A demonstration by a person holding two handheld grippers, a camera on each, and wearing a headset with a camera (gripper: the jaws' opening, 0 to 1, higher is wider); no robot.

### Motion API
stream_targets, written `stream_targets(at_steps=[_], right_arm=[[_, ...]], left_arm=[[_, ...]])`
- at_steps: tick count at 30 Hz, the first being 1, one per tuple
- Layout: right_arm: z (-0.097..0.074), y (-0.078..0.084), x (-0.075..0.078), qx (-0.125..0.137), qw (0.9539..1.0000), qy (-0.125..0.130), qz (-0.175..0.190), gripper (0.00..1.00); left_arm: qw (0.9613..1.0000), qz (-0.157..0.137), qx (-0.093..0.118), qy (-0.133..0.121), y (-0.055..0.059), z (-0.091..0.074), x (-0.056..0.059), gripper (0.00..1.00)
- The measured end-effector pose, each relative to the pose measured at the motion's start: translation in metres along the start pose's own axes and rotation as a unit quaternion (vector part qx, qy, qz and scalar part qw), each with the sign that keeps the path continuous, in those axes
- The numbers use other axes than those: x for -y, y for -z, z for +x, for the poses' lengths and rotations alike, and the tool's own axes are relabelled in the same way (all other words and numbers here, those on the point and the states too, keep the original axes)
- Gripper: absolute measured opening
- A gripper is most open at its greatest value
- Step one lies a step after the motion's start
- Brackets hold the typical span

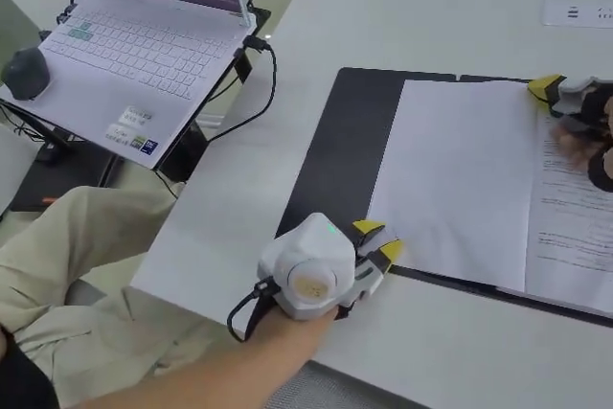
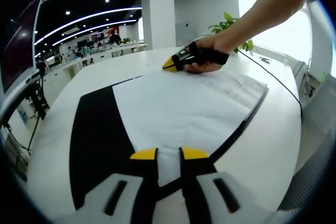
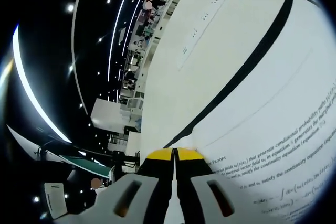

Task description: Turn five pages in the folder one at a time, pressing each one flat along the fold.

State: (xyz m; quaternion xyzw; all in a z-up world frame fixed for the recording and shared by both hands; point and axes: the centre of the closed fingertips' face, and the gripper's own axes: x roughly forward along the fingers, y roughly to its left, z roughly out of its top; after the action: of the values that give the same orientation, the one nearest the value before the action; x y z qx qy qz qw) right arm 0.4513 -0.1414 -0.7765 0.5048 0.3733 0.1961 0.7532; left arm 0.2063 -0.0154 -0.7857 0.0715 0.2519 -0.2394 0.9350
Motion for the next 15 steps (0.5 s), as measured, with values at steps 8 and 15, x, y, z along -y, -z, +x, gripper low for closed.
stream_targets(at_steps=[8, 15], right_arm=[[-0.015, 0.015, 0.001, -0.017, 0.9997, -0.01, 0.012, 0.0], [-0.029, 0.032, 0.004, -0.04, 0.9989, -0.017, 0.018, 0.0]], left_arm=[[1.0, 0.001, -0.005, 0.0, 0.0, 0.0, 0.0, 0.14], [1.0, 0.003, -0.008, 0.0, 0.001, 0.001, 0.001, 0.14]])
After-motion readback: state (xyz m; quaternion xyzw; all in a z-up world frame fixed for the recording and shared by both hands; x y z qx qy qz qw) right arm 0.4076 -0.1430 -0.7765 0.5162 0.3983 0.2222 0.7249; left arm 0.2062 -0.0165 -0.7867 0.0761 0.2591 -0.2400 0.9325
